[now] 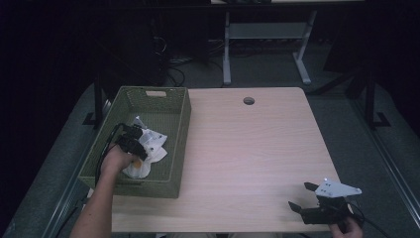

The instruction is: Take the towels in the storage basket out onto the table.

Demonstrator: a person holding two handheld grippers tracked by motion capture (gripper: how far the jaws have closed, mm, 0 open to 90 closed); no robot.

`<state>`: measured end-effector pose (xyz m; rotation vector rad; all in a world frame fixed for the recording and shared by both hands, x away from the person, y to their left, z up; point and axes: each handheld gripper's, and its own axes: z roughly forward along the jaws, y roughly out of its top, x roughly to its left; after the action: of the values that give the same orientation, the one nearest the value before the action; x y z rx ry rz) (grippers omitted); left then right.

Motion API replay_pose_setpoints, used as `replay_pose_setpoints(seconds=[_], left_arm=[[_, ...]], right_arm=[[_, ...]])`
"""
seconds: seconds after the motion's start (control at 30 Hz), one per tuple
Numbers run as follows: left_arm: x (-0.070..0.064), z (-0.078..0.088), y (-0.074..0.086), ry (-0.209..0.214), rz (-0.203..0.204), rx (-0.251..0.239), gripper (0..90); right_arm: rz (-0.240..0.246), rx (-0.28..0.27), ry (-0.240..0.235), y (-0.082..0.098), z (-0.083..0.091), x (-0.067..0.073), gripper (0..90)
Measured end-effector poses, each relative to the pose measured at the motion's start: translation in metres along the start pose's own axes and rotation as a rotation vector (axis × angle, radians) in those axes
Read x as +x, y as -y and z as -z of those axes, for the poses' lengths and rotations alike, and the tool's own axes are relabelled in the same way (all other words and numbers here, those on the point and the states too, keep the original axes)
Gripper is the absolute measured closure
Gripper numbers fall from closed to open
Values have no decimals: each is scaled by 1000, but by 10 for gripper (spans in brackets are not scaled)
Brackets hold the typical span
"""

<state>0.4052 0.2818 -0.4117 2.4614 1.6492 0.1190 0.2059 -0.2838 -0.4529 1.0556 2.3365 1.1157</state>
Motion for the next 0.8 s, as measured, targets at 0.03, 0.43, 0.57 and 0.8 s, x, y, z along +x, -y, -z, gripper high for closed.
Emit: replay_pose_setpoints(seconds=[0.03,0.43,0.57,0.8], left_arm=[[0,3,0,7,0,-16,724],[-2,41,13,68,6,-182,722],[1,57,22,111,11,-268,720],[4,74,33,191,15,-356,719]], right_arm=[[-4,1,0,0,0,0,139],[-11,-6,6,0,3,0,139],[-14,-8,11,1,3,0,139],[-15,-11,13,1,3,0,139]])
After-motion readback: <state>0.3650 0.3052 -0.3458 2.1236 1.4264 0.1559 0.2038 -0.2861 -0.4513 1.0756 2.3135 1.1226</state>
